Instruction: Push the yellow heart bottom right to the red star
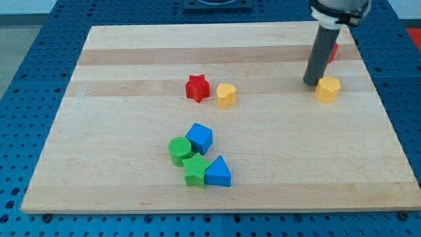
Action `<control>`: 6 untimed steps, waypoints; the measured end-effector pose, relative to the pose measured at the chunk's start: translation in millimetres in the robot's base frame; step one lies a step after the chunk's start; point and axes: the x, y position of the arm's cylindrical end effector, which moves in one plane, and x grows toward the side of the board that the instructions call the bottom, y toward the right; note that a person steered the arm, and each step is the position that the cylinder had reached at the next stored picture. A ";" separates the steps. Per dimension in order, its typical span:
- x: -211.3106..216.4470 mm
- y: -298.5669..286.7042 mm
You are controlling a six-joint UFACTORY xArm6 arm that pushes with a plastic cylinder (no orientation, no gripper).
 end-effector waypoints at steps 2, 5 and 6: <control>18.7 -8.7; 18.2 -144.0; 46.9 -158.4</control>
